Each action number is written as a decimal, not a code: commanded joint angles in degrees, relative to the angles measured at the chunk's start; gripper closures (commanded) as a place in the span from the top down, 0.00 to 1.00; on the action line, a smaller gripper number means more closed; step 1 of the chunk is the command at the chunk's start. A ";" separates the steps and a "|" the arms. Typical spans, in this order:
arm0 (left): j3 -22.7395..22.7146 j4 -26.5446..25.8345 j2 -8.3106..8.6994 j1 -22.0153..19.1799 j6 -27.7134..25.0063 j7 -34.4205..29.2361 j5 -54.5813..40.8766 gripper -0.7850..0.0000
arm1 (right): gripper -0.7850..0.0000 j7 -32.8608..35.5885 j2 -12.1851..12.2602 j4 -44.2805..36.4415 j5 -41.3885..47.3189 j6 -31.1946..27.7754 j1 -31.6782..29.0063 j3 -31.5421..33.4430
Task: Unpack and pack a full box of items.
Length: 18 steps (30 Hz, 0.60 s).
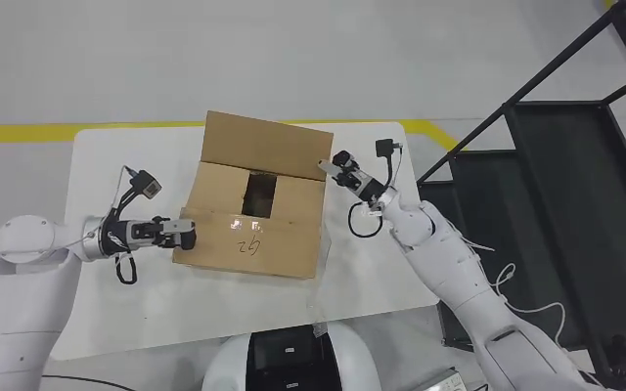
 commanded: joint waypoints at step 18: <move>0.74 -2.60 0.63 0.93 -0.08 2.48 1.02 1.00 | 1.00 5.23 -0.09 -4.17 2.95 -15.48 -2.52 0.61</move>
